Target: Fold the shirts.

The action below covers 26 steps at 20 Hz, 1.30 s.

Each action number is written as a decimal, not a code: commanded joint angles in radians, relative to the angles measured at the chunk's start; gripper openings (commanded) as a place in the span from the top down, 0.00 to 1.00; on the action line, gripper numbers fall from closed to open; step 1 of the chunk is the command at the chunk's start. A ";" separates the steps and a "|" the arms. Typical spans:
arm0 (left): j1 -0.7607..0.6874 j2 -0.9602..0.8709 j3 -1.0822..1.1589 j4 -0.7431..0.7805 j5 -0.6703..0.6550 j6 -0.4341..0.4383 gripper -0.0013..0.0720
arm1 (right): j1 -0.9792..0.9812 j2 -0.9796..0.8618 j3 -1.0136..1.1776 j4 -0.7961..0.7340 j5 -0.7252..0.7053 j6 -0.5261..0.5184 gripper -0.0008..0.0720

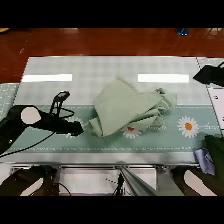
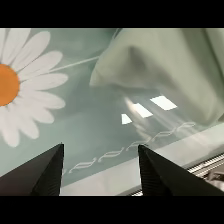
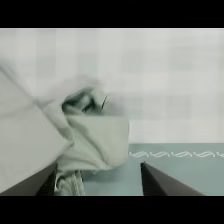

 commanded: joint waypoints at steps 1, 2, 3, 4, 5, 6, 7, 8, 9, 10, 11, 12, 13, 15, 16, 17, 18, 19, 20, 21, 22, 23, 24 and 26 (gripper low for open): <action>0.093 -0.034 -0.060 -0.220 0.100 0.116 0.16 | -0.144 -0.005 -0.002 0.139 -0.025 -0.030 0.17; 0.113 -0.056 -0.066 -0.263 0.114 0.145 0.13 | -0.143 -0.010 -0.002 0.135 -0.025 -0.036 0.17; 0.124 -0.084 -0.067 -0.288 0.119 0.166 0.13 | -0.143 -0.012 -0.004 0.138 -0.027 -0.040 0.18; 0.129 -0.117 -0.067 -0.303 0.126 0.183 0.13 | -0.143 -0.016 -0.004 0.143 -0.027 -0.042 0.18; 0.129 -0.150 -0.067 -0.310 0.132 0.191 0.13 | -0.143 -0.018 -0.004 0.143 -0.027 -0.048 0.17; 0.129 -0.188 -0.067 -0.323 0.138 0.196 0.13 | -0.143 -0.020 -0.004 0.143 -0.026 -0.050 0.18; 0.129 -0.223 -0.066 -0.358 0.145 0.222 0.13 | -0.143 -0.022 -0.004 0.143 -0.026 -0.053 0.18; 0.129 -0.259 -0.066 -0.416 0.154 0.259 0.13 | -0.143 -0.022 -0.004 0.141 -0.025 -0.054 0.18; 0.129 -0.291 -0.066 -0.480 0.162 0.298 0.14 | -0.143 -0.022 -0.004 0.142 -0.025 -0.054 0.18; 0.129 -0.320 -0.066 -0.547 0.168 0.345 0.15 | -0.143 -0.022 -0.004 0.142 -0.023 -0.055 0.18; 0.129 -0.346 -0.066 -0.594 0.178 0.363 0.17 | -0.143 -0.022 -0.004 0.142 -0.020 -0.056 0.18; 0.129 -0.367 -0.066 -0.616 0.185 0.363 0.19 | -0.143 -0.022 -0.004 0.141 -0.019 -0.057 0.18; 0.129 -0.383 -0.066 -0.618 0.185 0.364 0.48 | -0.143 -0.022 -0.004 0.136 -0.018 -0.063 0.18; 0.129 -0.393 -0.066 -0.618 0.184 0.381 0.85 | -0.146 -0.029 -0.005 0.075 -0.014 -0.072 0.18; 0.129 -0.391 -0.066 -0.618 0.183 0.393 0.90 | -0.155 -0.035 -0.010 0.059 -0.008 -0.072 0.18; 0.129 -0.390 -0.066 -0.618 0.178 0.399 0.94 | -0.176 -0.047 -0.028 0.068 -0.002 -0.072 0.20; 0.129 -0.390 -0.066 -0.618 0.169 0.414 0.94 | -0.206 -0.058 -0.060 0.086 0.000 -0.071 0.20; 0.129 -0.390 -0.066 -0.618 0.156 0.419 0.94 | -0.235 -0.069 -0.096 0.108 0.001 -0.071 0.20; 0.129 -0.390 -0.066 -0.618 0.145 0.425 0.94 | -0.264 -0.082 -0.138 0.129 -0.004 -0.072 0.20; 0.129 -0.389 -0.066 -0.618 0.134 0.439 0.94 | -0.285 -0.096 -0.177 0.143 -0.012 -0.073 0.20; 0.129 -0.386 -0.066 -0.618 0.125 0.449 0.94 | -0.300 -0.115 -0.214 0.158 -0.022 -0.080 0.20; 0.129 -0.381 -0.065 -0.618 0.116 0.466 0.94 | -0.303 -0.134 -0.245 0.169 -0.030 -0.095 0.20; 0.129 -0.377 -0.064 -0.618 0.111 0.471 0.94 | -0.297 -0.157 -0.272 0.187 -0.031 -0.128 0.19; 0.129 -0.368 -0.064 -0.618 0.112 0.470 0.94 | -0.261 -0.210 -0.304 0.220 -0.044 -0.192 0.19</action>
